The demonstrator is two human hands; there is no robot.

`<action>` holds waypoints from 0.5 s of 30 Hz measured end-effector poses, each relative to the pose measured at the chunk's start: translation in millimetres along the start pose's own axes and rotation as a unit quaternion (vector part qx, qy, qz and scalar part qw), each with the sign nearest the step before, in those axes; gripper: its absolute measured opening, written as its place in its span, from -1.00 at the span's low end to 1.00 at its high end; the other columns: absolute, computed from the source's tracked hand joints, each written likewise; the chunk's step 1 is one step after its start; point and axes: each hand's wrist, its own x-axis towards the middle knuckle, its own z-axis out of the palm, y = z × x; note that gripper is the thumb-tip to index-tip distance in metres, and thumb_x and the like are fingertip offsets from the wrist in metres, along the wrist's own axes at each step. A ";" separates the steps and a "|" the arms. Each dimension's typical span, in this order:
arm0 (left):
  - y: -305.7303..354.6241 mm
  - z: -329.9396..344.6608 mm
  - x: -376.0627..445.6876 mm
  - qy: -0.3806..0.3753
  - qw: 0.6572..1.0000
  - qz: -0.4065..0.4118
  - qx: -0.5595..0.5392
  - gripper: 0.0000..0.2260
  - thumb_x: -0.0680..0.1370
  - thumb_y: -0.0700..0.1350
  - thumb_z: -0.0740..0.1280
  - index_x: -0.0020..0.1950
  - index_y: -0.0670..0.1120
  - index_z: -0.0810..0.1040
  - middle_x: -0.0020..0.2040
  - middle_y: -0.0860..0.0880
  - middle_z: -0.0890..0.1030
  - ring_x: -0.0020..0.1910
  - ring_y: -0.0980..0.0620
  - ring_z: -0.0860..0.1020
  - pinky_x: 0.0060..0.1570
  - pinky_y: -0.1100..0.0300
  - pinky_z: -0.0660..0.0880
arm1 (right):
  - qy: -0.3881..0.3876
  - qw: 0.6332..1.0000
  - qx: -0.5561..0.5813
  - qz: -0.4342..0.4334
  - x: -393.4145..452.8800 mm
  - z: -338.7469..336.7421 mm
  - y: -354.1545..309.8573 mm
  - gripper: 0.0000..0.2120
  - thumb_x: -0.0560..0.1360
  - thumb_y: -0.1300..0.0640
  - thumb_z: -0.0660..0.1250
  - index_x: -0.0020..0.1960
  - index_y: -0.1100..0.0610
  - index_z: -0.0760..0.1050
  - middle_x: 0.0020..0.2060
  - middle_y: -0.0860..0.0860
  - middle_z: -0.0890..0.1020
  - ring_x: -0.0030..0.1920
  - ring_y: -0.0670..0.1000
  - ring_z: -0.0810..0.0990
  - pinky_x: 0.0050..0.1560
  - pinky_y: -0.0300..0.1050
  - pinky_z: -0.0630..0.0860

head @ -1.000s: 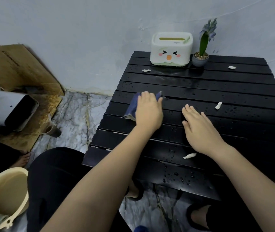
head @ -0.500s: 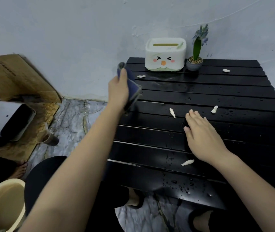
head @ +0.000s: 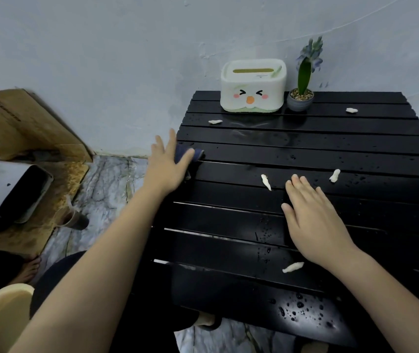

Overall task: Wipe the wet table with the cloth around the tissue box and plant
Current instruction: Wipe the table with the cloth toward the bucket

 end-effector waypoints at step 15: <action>105.8 71.3 26.9 -0.011 0.988 0.100 0.120 -0.28 0.61 0.31 0.08 0.56 -0.20 0.18 0.56 -0.26 0.16 0.52 -0.25 0.14 0.48 -0.11 0.16 | -0.019 0.999 0.022 -0.018 -0.8 -6.7 8.5 -0.50 0.67 0.03 -0.03 0.58 0.15 0.09 0.58 0.02 0.09 0.57 -0.08 -0.04 0.53 -0.16 -0.15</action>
